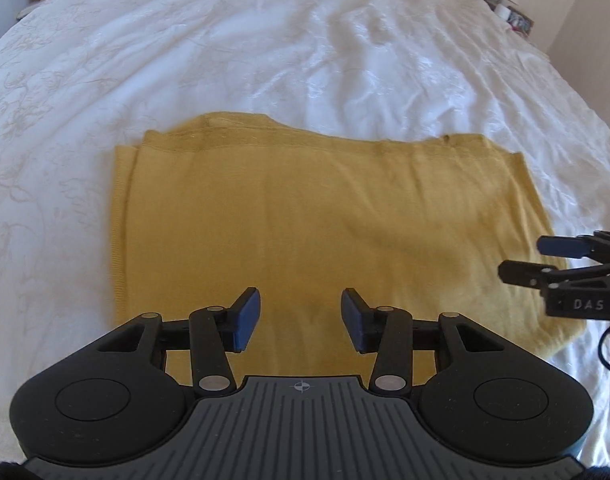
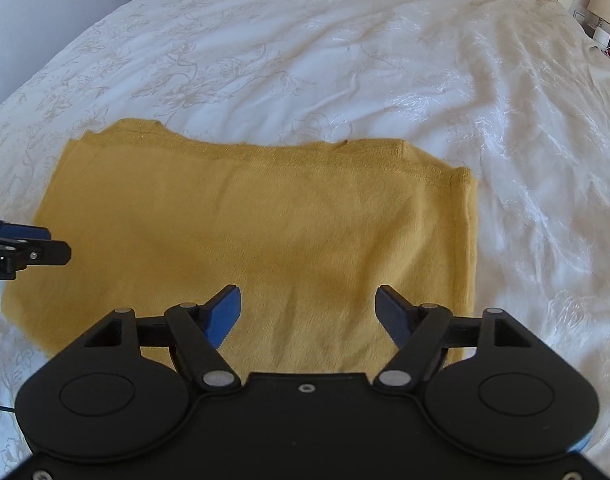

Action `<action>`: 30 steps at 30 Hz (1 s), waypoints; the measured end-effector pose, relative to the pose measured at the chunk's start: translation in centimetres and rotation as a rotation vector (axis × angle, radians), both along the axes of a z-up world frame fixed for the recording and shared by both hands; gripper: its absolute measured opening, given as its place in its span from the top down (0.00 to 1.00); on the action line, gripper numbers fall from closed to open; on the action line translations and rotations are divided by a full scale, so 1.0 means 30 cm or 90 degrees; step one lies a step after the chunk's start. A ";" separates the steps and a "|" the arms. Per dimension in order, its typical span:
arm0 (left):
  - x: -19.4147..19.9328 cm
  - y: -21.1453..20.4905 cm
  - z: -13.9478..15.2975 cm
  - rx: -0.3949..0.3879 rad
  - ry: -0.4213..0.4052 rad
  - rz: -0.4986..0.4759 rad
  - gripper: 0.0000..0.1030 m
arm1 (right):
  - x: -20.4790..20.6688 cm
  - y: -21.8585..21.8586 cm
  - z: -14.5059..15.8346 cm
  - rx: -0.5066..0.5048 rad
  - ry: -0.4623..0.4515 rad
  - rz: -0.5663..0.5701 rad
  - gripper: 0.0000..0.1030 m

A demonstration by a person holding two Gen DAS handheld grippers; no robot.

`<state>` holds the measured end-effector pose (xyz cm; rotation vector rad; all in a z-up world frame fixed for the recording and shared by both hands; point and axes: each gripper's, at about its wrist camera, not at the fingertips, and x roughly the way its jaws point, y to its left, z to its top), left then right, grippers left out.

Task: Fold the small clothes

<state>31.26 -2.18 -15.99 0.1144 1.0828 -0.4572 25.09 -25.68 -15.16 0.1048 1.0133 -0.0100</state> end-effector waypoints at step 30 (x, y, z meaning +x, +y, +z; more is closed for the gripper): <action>-0.242 -0.129 -0.171 0.105 0.033 -0.072 0.01 | -0.302 -0.150 -0.070 0.167 0.051 -0.130 0.01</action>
